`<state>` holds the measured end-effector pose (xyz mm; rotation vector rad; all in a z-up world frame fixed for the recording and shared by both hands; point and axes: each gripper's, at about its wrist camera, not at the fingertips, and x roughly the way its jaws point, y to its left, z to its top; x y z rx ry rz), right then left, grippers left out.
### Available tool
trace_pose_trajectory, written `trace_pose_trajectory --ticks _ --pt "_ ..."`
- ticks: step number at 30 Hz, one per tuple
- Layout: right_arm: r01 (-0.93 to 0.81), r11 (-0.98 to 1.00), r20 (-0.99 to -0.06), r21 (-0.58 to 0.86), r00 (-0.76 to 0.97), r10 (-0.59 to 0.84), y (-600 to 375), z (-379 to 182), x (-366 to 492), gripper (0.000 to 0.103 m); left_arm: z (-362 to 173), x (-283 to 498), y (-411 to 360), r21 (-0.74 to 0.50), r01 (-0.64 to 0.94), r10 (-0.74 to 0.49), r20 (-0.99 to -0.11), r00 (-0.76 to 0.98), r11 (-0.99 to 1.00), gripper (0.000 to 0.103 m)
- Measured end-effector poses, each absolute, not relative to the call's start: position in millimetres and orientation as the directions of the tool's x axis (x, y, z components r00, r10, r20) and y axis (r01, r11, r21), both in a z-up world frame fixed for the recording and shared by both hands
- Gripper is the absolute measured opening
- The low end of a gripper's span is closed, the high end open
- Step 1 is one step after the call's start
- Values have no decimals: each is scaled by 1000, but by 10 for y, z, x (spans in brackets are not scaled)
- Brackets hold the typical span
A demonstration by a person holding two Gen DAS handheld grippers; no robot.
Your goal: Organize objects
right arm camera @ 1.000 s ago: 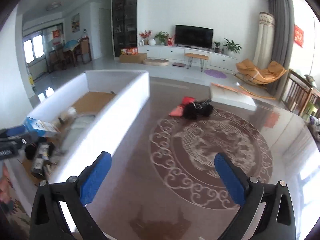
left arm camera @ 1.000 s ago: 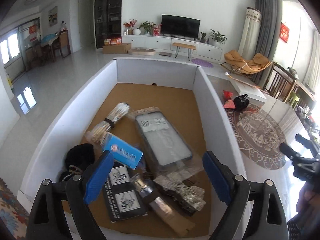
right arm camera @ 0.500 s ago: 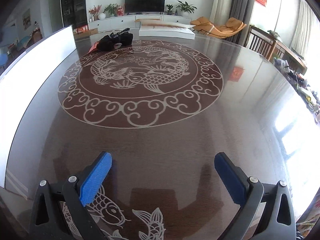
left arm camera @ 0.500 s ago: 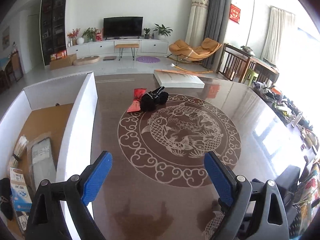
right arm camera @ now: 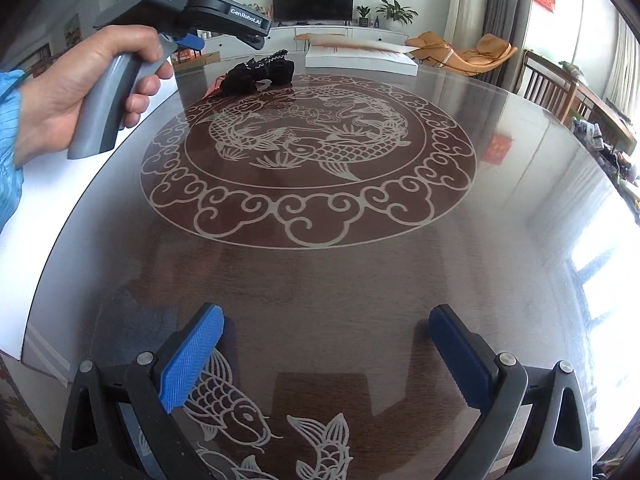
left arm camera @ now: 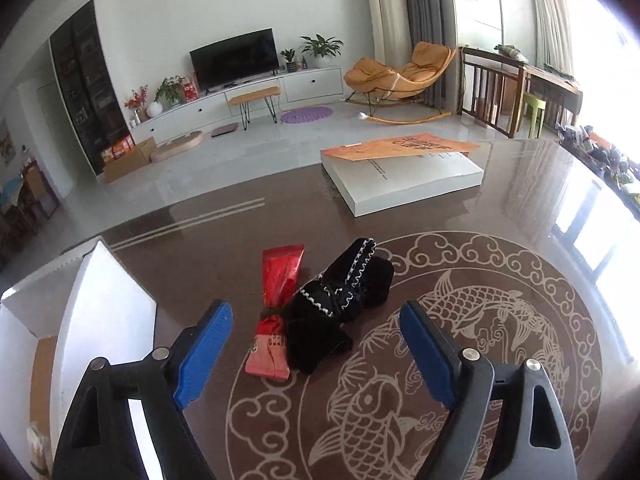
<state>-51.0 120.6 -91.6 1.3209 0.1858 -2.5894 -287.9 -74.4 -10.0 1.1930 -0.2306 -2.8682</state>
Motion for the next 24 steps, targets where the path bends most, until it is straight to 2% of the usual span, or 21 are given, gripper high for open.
trace_pose_trajectory --ticks 4,6,7,9,10,14,19,21,22,23,24 --pt "248 -969 -809 -1 -570 -145 1229 -915 -505 103 -296 -3159 -683 180 -39 -106 -724 -681 -983 85" --pt "249 -969 -811 -9 -569 -139 1218 -917 -502 103 -376 -3211 -684 176 -48 -97 -728 -678 -983 69" --pt "249 -968 -810 -8 -569 -139 1217 -915 -501 103 -426 -3225 -674 172 -63 -87 -742 -665 -983 39" --pt "249 -969 -811 -7 -568 -140 1222 -911 -504 103 -457 -3142 -605 171 -87 -68 -733 -677 -981 38" --pt "249 -969 -811 -8 -568 -139 1222 -911 -505 103 -453 -3050 -541 138 -121 -20 -736 -676 -983 38" --pt "249 -968 -811 -7 -568 -140 1219 -912 -503 103 -382 -2462 -335 8 -168 103 -757 -645 -986 37" --pt "251 -968 -809 -8 -570 -141 1212 -912 -495 103 -381 -1504 -615 -63 29 30 -772 -635 -998 38" --pt "253 -968 -810 -9 -569 -142 1207 -912 -501 103 -399 -1201 -762 -80 106 -7 -763 -647 -991 42" --pt "253 -968 -809 -7 -570 -142 1210 -912 -500 103 -429 -1106 -806 -75 124 -24 -761 -648 -989 50" --pt "252 -968 -809 -6 -570 -144 1211 -911 -496 103 -448 -1048 -846 -62 127 -34 -763 -645 -990 69" --pt "251 -968 -809 -5 -570 -144 1213 -911 -494 103 -476 -1016 -852 -43 118 -43 -765 -643 -992 81"
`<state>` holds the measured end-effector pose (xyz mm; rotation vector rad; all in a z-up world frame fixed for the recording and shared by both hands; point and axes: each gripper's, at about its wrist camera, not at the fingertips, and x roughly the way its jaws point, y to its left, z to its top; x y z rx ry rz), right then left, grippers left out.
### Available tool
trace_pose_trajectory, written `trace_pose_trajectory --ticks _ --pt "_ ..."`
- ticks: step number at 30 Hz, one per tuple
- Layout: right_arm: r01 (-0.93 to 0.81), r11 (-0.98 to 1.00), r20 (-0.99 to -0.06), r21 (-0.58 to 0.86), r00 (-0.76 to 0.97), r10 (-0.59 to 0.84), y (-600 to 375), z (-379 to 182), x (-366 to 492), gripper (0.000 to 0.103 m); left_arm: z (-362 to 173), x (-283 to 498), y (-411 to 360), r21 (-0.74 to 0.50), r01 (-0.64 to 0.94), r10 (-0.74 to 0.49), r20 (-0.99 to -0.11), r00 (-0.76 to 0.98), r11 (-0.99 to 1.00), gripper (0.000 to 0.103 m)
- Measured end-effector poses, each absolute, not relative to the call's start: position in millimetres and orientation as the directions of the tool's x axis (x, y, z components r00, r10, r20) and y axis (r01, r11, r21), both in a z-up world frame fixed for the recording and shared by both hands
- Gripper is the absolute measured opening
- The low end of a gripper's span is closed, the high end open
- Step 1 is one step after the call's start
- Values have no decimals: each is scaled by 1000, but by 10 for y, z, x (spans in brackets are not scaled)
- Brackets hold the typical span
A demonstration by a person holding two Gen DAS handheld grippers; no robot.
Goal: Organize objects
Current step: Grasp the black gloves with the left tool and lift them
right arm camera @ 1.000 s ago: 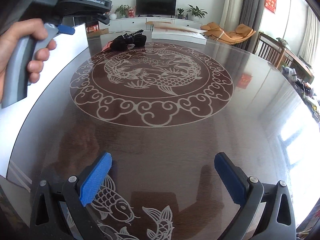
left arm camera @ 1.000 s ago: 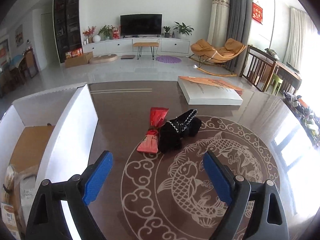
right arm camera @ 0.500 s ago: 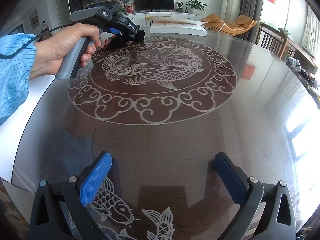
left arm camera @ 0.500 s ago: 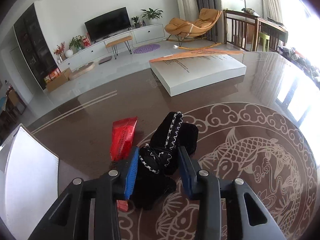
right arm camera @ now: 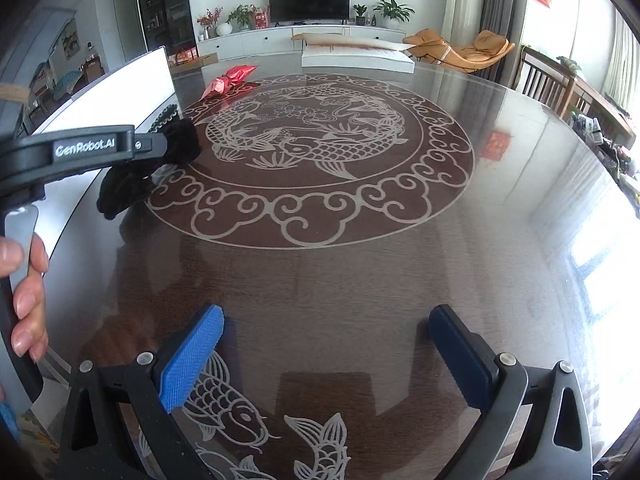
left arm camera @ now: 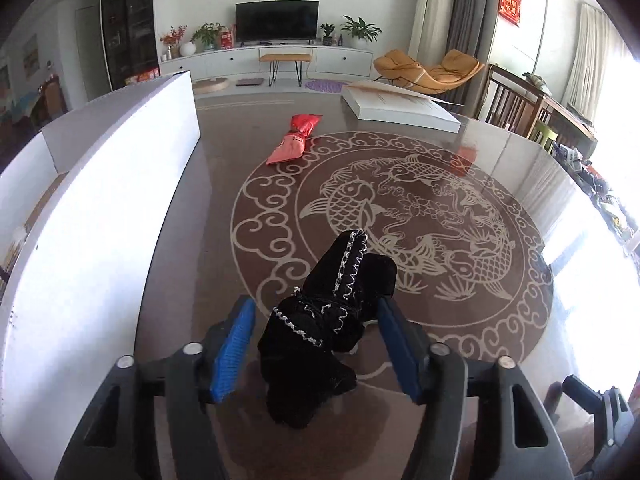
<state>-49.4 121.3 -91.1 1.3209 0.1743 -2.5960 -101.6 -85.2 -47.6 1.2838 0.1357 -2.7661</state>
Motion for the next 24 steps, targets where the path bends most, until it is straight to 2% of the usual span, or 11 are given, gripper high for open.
trace_pose_trajectory --ticks 1,6,7,8,9,10,11,13,16,20,24 --pt "250 -968 -809 -4 -571 -144 1214 -911 -494 103 -503 -1009 -855 -18 105 -53 -767 -640 -994 94" --pt "253 -967 -809 -8 -570 -143 1214 -914 -485 103 -643 -1046 -811 75 42 -85 -782 -618 -996 93" --pt "253 -967 -809 -8 -570 -142 1213 -914 -484 103 -664 -1056 -825 77 48 -90 -783 -616 -996 89" --pt "253 -967 -809 -8 -570 -142 1214 -914 -485 103 -679 -1058 -847 61 55 -82 -783 -616 -997 79" --pt "254 -967 -809 -8 -570 -142 1213 -914 -485 103 -681 -1073 -880 38 66 -71 -789 -610 -997 77" --pt "254 -967 -809 -8 -570 -142 1213 -913 -485 103 -673 -1081 -920 29 100 -85 -786 -612 -995 71" --pt "254 -967 -810 -8 -569 -142 1214 -916 -492 103 -666 -1093 -955 43 145 -123 -784 -608 -989 65" --pt "254 -967 -810 -8 -569 -142 1214 -915 -495 103 -657 -1103 -1036 37 206 -157 -782 -604 -978 59" --pt "255 -967 -810 -7 -569 -144 1212 -911 -500 103 -674 -1102 -1109 14 258 -168 -793 -586 -966 60" --pt "254 -967 -810 -8 -569 -143 1212 -912 -500 103 -712 -1076 -1177 18 306 -201 -790 -579 -952 69" --pt "254 -967 -810 -8 -569 -143 1213 -913 -499 103 -720 -1097 -1173 18 300 -197 -791 -579 -954 70"
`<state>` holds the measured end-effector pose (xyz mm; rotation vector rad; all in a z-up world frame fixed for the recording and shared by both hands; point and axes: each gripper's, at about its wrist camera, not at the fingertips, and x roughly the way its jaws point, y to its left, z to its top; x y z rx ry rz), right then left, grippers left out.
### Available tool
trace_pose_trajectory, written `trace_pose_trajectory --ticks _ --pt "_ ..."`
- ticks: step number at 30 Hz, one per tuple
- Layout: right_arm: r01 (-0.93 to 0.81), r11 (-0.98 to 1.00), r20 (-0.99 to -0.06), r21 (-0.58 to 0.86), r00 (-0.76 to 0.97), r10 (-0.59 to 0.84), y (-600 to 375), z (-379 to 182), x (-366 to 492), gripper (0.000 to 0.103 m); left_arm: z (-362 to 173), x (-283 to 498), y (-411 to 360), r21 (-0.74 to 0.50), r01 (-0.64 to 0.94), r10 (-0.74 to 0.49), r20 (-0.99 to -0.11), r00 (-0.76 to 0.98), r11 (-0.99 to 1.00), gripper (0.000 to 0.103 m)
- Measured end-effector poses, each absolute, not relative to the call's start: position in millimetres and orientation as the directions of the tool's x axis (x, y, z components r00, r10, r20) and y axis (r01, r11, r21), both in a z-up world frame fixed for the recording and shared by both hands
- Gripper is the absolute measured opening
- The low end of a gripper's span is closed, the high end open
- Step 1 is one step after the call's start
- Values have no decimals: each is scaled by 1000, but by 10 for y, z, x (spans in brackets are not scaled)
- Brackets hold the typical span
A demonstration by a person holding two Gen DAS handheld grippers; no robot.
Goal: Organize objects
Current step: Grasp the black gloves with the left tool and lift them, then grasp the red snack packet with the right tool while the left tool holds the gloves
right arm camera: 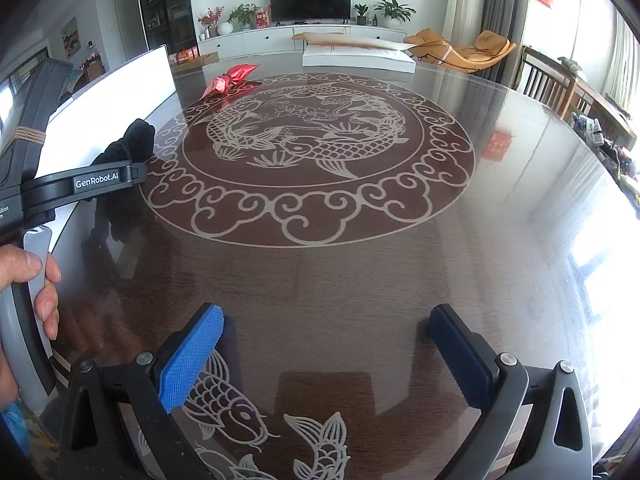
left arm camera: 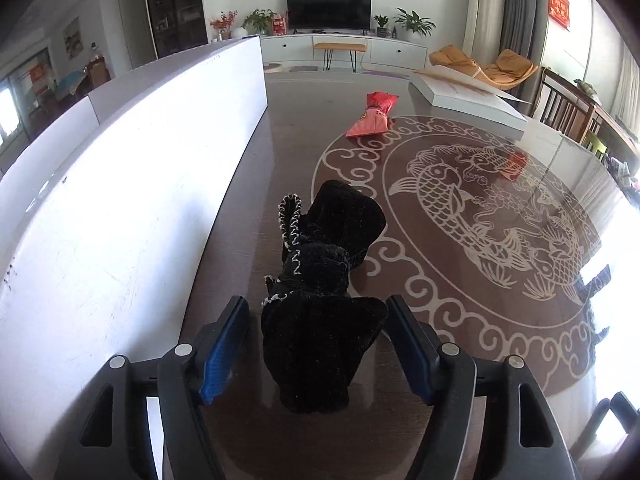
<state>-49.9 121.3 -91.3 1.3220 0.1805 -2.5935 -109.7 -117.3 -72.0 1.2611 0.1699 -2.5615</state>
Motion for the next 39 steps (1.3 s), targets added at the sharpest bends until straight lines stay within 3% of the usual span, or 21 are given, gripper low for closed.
trace_pose_trajectory --ticks 3,4,14,16,17,20,28,32,34,35,36,39 --pt "254 -967 -810 -8 -569 -143 1213 -912 -498 103 -754 -1151 -1100 11 237 -150 -802 -578 -972 90" --pt "254 -967 -810 -8 -569 -143 1213 -912 -498 103 -777 -1180 -1046 14 200 -128 -811 -571 -980 103" --pt "231 -972 -832 47 -529 -166 1452 -885 -936 103 -781 -1185 -1019 4 184 -110 -814 -570 -983 103" --pt "217 -975 -857 55 -491 -158 1472 -861 -1318 97 -781 -1185 -1018 4 184 -110 -814 -570 -983 103" --pt "229 -971 -866 72 -469 -175 1434 -832 -1522 88 -781 -1185 -1017 4 184 -110 -814 -570 -983 103" --pt "292 -948 -901 122 -369 -230 1084 -767 -2174 81 -781 -1186 -1017 4 183 -110 -814 -570 -983 103" --pt "345 -905 -911 248 -236 -339 -274 -531 -3480 81 -783 -1182 -1015 4 183 -110 -814 -570 -983 103" --pt "377 -906 -936 195 -205 -287 -728 -644 -3726 81 -783 -1182 -1014 4 183 -110 -814 -570 -983 103" --pt "384 -910 -947 156 -205 -249 -791 -743 -3764 64 -785 -1181 -1015 4 183 -110 -814 -570 -983 103" --pt "397 -909 -936 126 -257 -242 -783 -715 -3738 30 -788 -1178 -1012 4 183 -110 -814 -570 -983 103" --pt "408 -906 -933 113 -269 -238 -762 -719 -3714 21 -787 -1179 -1011 4 184 -110 -814 -570 -983 103" --pt "414 -906 -925 86 -306 -227 -524 -710 -3598 21 -783 -1181 -1003 5 183 -110 -814 -570 -983 103"
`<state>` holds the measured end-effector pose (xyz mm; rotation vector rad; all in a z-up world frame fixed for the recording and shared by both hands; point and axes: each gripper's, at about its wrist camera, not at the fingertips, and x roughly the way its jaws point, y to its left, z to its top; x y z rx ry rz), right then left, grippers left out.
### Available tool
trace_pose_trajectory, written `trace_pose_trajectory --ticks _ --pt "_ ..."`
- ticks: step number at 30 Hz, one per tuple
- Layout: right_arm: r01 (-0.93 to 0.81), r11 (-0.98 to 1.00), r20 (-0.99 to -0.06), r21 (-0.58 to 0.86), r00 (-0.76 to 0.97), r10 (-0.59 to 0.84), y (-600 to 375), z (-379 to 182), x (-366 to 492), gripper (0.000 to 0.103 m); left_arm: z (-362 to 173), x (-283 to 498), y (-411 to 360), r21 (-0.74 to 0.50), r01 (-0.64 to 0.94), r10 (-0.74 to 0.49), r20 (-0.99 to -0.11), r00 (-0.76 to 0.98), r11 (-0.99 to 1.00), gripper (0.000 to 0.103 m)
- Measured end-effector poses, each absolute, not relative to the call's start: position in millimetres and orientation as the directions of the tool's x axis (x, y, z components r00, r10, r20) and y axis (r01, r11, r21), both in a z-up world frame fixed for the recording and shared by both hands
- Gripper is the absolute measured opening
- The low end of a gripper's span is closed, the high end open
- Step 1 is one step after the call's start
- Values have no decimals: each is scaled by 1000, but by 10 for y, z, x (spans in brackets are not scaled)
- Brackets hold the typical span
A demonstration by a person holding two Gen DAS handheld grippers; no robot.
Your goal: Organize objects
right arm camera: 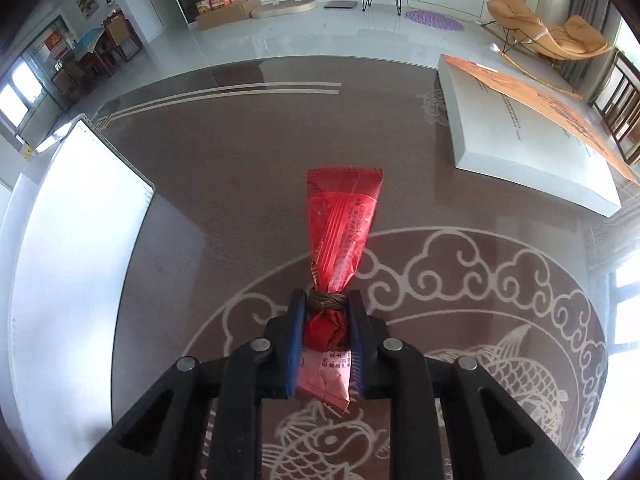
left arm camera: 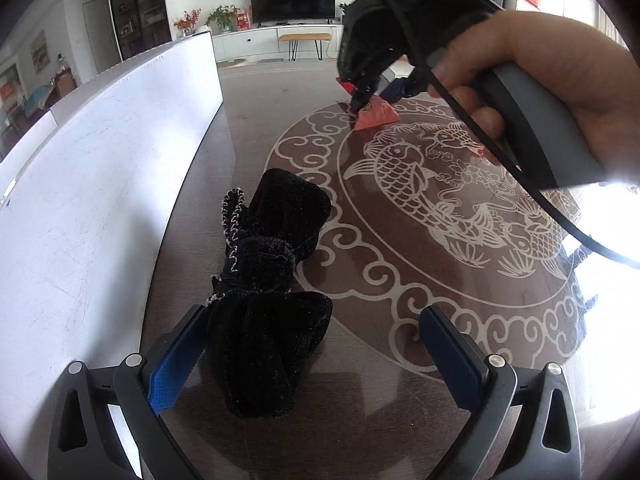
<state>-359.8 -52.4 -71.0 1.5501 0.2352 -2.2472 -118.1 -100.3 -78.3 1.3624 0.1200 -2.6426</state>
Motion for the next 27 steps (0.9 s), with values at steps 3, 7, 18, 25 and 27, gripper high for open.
trace_pose_trajectory --ticks 3,7,18,25,27 --pt "413 -909 -913 53 -347 -212 -91 -693 -3384 21 -779 -1184 -993 5 183 -110 -814 -570 -983 103" --pt "384 -923 -900 -22 -410 -150 616 -681 -2939 21 -778 -1182 -989 5 183 -110 -814 -570 -983 103" --pt "316 -948 -801 -35 -576 -163 1402 -718 -1126 26 -782 -1181 -992 4 183 -110 -814 -570 -983 103" --pt "213 -977 -809 -10 -577 -118 1476 -849 -1059 94 -786 -1183 -991 4 183 -110 -814 -570 -983 103" --pt "199 -980 -813 -2 -571 -114 1479 -870 -1099 100 -785 -1183 -991 4 183 -110 -814 -570 -983 103"
